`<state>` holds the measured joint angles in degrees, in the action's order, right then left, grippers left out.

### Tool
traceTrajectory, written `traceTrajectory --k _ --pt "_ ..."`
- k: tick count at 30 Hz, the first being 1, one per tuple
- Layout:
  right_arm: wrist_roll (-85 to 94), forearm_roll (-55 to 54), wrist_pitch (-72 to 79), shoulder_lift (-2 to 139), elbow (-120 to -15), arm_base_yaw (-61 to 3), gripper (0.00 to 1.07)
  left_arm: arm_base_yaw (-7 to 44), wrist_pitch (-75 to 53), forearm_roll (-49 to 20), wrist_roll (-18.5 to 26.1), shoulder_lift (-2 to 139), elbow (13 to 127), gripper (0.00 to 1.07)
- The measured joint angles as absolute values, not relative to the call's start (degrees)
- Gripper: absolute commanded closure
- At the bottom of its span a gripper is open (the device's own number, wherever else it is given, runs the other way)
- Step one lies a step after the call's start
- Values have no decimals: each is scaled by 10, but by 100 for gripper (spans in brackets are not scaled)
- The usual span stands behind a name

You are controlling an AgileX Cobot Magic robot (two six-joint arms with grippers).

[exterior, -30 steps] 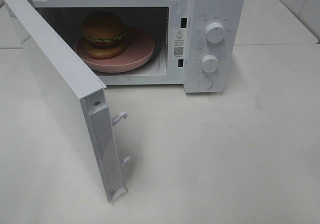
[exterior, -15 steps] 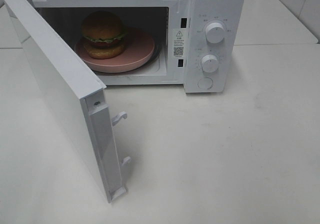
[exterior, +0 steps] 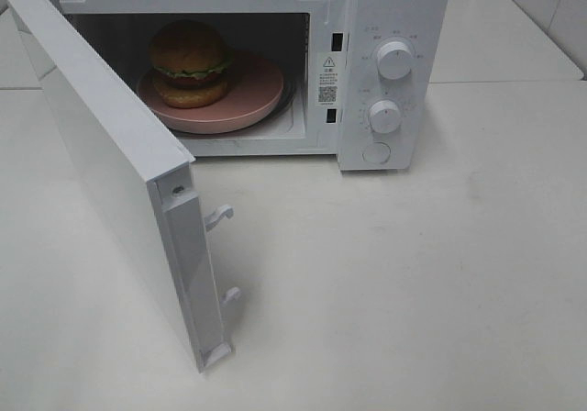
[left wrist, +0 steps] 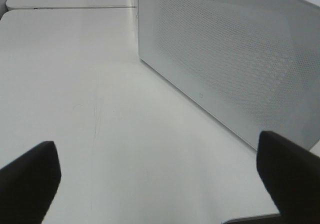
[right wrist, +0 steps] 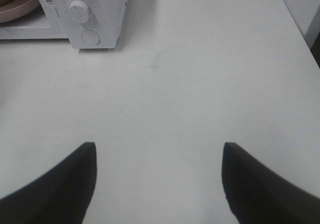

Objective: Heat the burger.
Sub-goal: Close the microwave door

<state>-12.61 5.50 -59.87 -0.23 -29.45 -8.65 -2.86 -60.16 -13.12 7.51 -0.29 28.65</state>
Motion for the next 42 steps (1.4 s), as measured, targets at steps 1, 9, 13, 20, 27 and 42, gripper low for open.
traceTrajectory --k 1,9,13,20,27,42 --pt "-126 55 -599 -2 -295 -87 39 -29 -602 -131 75 -3 286 7" --pt "-125 55 -599 -2 -294 -87 39 -29 -602 -131 75 -3 286 7" --pt "-125 55 -599 -2 -293 -87 39 -29 -602 -131 75 -3 286 7" --pt "-125 55 -599 -2 -293 -87 39 -29 -602 -131 75 -3 286 7" --pt "-125 55 -599 -2 -293 -87 39 -29 -602 -131 75 -3 286 7" --pt "-125 55 -599 -2 -293 -87 39 -29 -602 -131 75 -3 286 7"
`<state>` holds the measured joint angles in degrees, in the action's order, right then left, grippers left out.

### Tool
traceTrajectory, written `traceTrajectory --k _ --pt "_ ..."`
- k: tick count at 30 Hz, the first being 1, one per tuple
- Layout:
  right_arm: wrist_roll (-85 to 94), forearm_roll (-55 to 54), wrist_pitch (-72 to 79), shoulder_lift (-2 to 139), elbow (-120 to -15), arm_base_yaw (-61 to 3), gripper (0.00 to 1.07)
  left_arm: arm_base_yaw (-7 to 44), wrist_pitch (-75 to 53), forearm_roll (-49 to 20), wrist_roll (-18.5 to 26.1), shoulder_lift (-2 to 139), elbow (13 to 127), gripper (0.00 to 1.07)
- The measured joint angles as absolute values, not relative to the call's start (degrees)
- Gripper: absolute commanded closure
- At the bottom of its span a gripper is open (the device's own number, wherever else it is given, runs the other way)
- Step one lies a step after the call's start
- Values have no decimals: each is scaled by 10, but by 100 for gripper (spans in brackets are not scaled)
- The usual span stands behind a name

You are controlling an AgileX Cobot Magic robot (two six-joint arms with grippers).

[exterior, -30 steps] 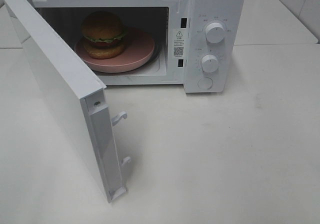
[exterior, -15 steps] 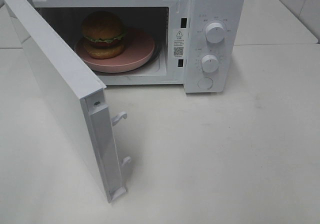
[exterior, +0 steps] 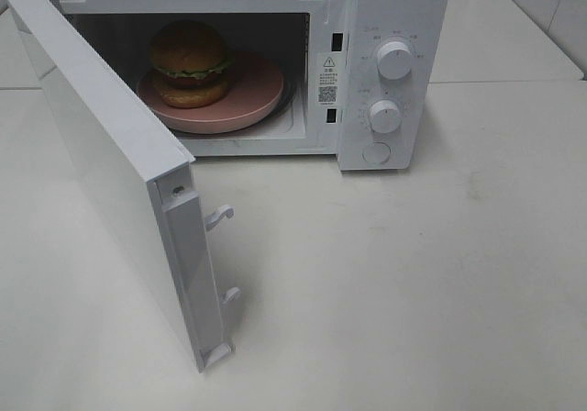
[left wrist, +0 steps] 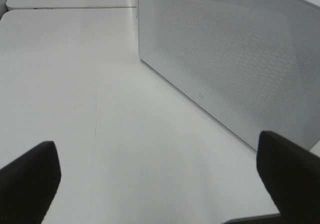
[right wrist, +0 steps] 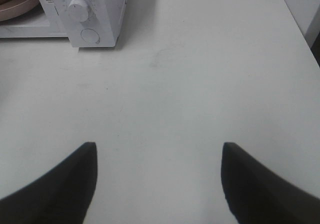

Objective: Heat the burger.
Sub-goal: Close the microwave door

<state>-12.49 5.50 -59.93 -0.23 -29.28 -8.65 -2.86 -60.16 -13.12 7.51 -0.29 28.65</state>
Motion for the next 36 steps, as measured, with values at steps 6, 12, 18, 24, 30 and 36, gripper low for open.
traceTrajectory --k 6,12,18,24,30,36 --pt "-125 55 -599 -2 -293 -87 39 -29 -602 -131 75 -3 286 7" --pt "-125 55 -599 -2 -293 -87 39 -29 -602 -131 75 -3 286 7" --pt "-125 55 -599 -2 -293 -87 39 -29 -602 -131 75 -3 286 7" --pt "-125 55 -599 -2 -293 -87 39 -29 -599 -132 75 -3 286 7" --pt "-125 55 -599 -2 -293 -87 39 -29 -578 -138 73 -3 292 17" --pt "-125 55 -599 -2 -293 -87 39 -29 -553 -138 73 23 296 30"
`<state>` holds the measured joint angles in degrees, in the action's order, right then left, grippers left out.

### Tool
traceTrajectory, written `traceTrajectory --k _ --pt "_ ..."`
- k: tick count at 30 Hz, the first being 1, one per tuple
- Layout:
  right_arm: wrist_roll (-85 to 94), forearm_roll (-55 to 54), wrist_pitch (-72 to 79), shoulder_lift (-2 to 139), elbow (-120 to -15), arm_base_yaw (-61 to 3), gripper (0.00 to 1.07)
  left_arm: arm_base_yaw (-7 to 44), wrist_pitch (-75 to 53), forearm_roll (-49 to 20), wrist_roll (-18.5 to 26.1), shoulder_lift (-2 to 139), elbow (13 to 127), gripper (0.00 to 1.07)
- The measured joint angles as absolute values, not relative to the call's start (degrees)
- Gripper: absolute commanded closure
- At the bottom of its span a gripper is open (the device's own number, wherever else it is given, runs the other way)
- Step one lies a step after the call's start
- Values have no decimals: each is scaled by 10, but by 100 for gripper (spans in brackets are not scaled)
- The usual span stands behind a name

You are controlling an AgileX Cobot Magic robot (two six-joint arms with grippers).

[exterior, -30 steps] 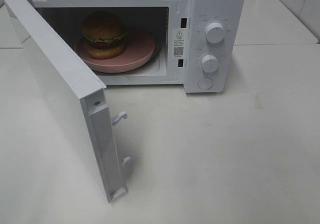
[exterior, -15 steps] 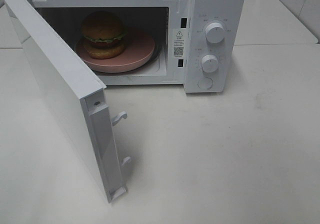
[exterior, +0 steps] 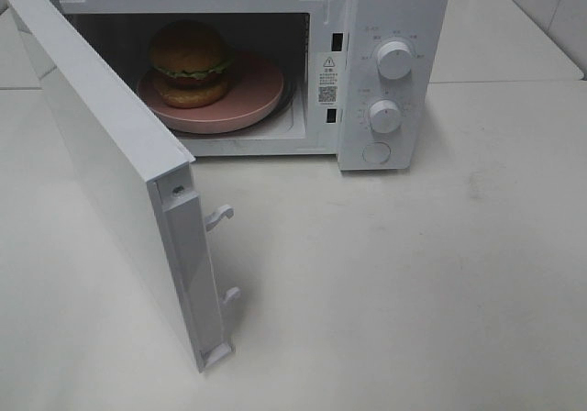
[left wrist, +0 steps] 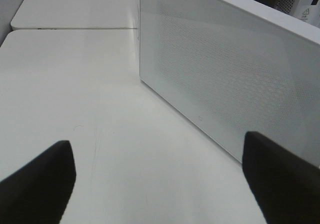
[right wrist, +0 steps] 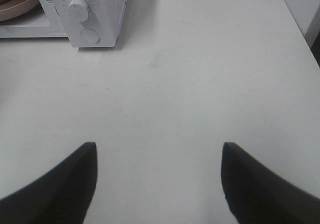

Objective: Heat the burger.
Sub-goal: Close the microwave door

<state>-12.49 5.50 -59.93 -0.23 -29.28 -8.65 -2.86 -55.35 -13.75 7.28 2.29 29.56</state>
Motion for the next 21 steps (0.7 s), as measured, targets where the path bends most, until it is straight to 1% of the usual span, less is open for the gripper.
traceTrajectory --k 1,3,4,5,6,7,8,9,10,11,12,13,14,15,16,17,18,20,21 --pt "-125 55 -599 -2 -293 -87 39 -29 -553 -138 73 23 296 30" --pt "-125 55 -599 -2 -293 -87 39 -29 -525 -138 73 57 296 40" --pt "-125 55 -599 -2 -293 -87 39 -29 -525 -138 73 57 296 40" --pt "-125 55 -599 -2 -293 -87 39 -29 -517 -138 73 66 296 44" --pt "-125 55 -599 -2 -293 -87 39 -29 -517 -138 73 66 296 44" --pt "-125 55 -599 -2 -293 -87 39 -29 -504 -138 73 88 296 51" --pt "-125 55 -599 -2 -293 -87 39 -29 -498 -138 73 97 296 55" --pt "-125 55 -599 -2 -293 -87 39 -29 -498 -138 73 97 296 55" --pt "-125 55 -599 -2 -293 -87 39 -29 -481 -138 73 121 296 64" --pt "-125 55 -599 -2 -293 -87 39 -29 -464 -138 73 143 296 67" --pt "-125 55 -599 -2 -293 -87 39 -29 -464 -138 73 143 296 67" --pt "-125 55 -599 -2 -293 -87 39 -29 -458 -138 73 156 296 74" --pt "-125 55 -599 -2 -293 -87 39 -29 -450 -138 73 170 296 77" --pt "-125 55 -599 -2 -293 -87 39 -29 -450 -138 73 170 296 77" --pt "-125 55 -599 -2 -293 -87 39 -29 -437 -138 73 195 296 83" --pt "-125 55 -599 -2 -293 -87 39 -29 -420 -138 73 222 296 87" --pt "-125 55 -599 -2 -293 -87 39 -29 -420 -138 73 222 296 87" --pt "-125 55 -599 -2 -293 -87 39 -29 -395 -138 73 260 296 105" --pt "-125 55 -599 -2 -293 -87 39 -29 -395 -138 73 260 296 105"
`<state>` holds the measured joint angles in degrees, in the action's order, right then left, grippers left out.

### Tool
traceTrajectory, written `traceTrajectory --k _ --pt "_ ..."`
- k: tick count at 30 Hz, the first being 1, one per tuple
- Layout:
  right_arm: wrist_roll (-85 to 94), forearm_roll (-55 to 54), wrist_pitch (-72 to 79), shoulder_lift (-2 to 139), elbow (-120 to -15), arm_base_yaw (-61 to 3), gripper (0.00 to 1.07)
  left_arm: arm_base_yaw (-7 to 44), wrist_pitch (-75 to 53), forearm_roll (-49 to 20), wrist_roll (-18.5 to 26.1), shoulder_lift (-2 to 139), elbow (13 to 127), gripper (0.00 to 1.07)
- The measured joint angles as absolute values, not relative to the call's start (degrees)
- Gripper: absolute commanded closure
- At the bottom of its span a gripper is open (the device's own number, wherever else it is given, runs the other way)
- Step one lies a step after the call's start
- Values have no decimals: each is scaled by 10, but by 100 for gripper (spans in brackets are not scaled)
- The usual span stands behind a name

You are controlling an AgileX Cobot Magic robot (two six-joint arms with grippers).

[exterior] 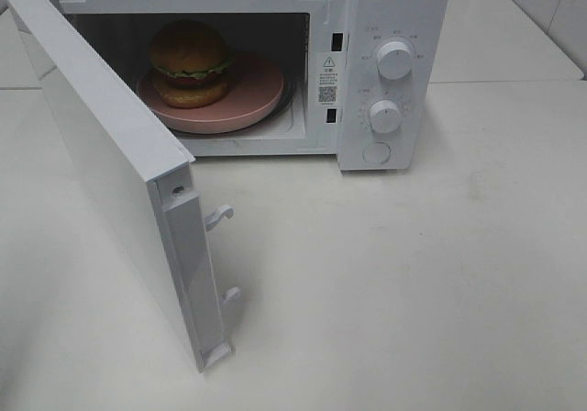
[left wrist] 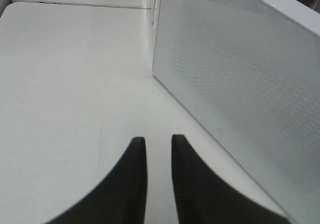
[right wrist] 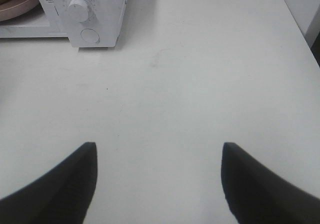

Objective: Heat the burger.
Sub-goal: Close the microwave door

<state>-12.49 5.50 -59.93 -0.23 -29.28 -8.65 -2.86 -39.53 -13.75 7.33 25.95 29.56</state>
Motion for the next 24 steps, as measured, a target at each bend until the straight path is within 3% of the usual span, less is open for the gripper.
traceTrajectory --k 10,18,24 --pt "-125 55 -599 -2 -293 -87 39 -29 -245 -180 128 372 273 107" --pt "-125 55 -599 -2 -293 -87 39 -29 -70 -274 219 435 211 107" --pt "-125 55 -599 -2 -293 -87 39 -29 22 -285 230 457 187 107"
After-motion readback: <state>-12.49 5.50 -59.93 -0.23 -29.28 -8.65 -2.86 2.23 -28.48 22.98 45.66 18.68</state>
